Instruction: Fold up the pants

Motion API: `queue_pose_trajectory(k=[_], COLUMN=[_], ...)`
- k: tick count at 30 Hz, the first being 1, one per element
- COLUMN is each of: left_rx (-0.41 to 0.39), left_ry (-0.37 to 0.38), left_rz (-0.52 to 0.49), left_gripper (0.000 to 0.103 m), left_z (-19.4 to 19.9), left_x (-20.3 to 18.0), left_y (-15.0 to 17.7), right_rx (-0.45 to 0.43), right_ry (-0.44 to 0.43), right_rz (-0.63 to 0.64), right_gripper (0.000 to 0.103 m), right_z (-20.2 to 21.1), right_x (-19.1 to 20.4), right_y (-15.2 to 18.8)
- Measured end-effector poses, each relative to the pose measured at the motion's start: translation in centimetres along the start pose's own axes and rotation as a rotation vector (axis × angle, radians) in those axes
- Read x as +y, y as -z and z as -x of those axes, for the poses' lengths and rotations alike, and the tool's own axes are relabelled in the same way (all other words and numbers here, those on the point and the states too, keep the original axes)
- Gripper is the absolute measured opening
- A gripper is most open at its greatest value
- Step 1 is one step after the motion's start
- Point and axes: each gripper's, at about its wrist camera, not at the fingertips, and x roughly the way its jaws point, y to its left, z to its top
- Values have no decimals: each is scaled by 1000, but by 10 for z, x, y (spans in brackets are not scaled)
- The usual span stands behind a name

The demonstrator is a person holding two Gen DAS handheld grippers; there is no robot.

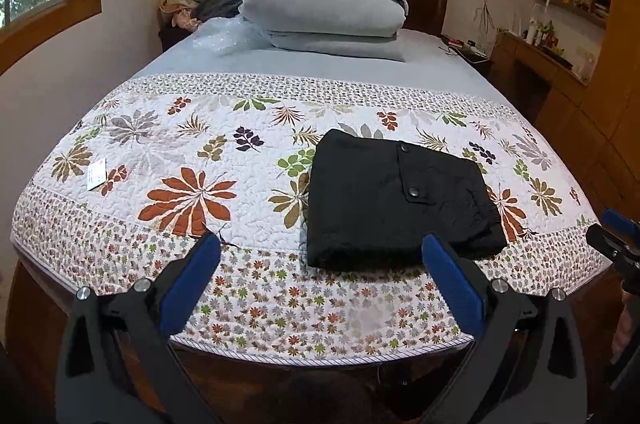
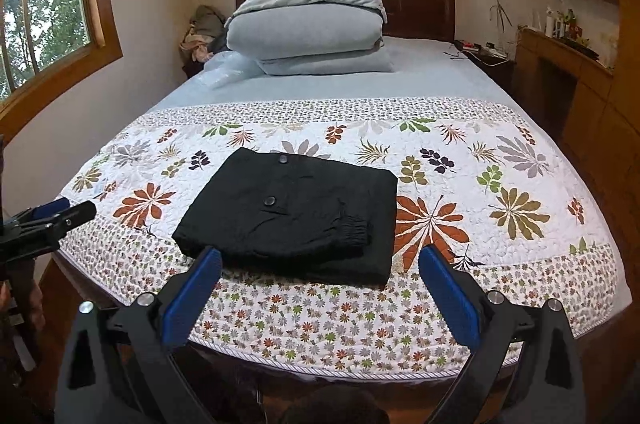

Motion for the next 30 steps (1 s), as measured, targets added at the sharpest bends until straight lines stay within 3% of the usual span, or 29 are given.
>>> queue_pose_trajectory(k=[16,23,30], left_rx=[-15,0,-12], left_ry=[3,69,62], left_rz=[-42,-17,-26], left_gripper=[101,101,101], left_z=[3,2,3], left_x=[-5,-3,-1], left_y=[-1,-1,0], right_rx=[-19,-24,-29], right_ry=[-20,-13,-1], right_rz=[39,61,82], right_gripper=[100,100,100], right_z=[4,5,5], right_x=[8,12,15], right_y=[0,0,1])
